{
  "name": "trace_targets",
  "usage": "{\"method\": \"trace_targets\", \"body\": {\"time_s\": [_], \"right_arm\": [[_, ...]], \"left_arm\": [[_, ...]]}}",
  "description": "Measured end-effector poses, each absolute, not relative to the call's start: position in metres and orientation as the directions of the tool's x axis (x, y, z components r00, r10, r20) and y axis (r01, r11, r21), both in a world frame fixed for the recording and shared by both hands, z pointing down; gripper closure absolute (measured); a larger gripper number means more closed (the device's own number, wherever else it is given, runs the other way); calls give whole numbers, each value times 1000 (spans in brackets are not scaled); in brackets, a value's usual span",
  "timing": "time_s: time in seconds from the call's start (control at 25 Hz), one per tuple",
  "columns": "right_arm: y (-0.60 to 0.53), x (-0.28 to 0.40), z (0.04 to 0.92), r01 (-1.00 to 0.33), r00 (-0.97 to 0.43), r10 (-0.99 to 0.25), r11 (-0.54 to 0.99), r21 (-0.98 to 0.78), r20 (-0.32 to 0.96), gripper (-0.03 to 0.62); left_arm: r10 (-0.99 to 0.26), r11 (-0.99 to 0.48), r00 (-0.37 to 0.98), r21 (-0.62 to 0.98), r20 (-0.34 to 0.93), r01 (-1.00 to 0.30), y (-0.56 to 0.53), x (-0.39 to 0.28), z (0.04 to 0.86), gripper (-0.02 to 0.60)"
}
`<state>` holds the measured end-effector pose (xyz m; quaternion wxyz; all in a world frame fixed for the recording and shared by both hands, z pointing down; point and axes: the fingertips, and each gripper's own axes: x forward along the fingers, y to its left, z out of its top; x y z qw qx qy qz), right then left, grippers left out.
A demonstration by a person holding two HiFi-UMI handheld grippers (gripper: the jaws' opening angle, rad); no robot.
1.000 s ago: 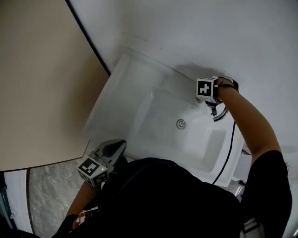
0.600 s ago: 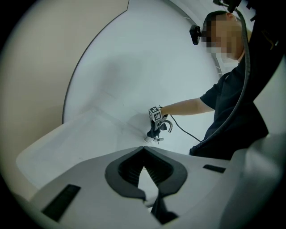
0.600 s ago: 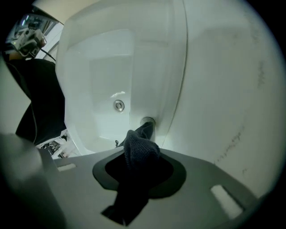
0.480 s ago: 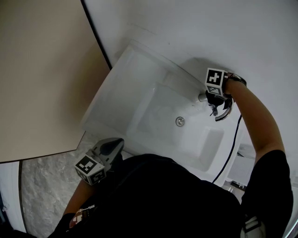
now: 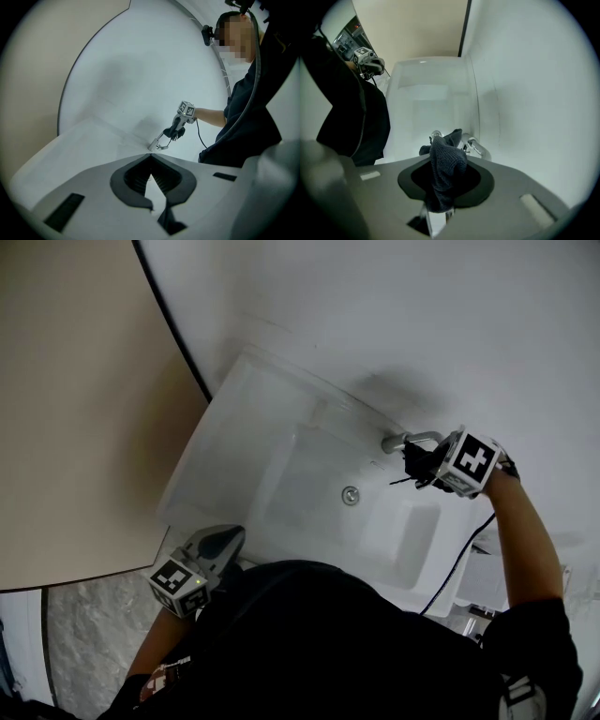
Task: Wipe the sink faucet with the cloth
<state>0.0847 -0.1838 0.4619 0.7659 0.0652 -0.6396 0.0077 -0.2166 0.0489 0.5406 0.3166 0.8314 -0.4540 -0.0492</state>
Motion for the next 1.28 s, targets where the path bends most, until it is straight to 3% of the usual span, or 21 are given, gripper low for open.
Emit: {"method": "trace_targets", "body": {"time_s": [0.28,0.36,0.44,0.56,0.68,0.96,1.28], "right_arm": [[-147,80,489,-107,-128,-330,942,318,935,517],[-149,71,483,-193,-259,-467,883,428,846,517],[-153,65,470,-357,-449,-557,829,430,699,517],[-167,86,436,-626,-627,-642,752,206,441,517],[-195,106,414,-726,-649,-690,688,9,322,517],[-271,126,415,-757,-644,-698,640,-129,312,517],[-310,141,469,-691,-718,-580,532,-489,384,520]], "left_arm": [[-739,-430,631,557,236,-711,45,-189,525,581],[-718,-448,648,543,253,-710,42,-185,521,581],[-703,-459,656,530,274,-713,39,-183,518,581],[-687,-471,666,519,292,-713,38,-174,515,581],[-675,-476,673,519,302,-710,35,-162,512,581],[-667,-487,671,493,323,-721,29,-153,498,581],[-660,-481,673,499,335,-720,34,-145,494,581]]}}
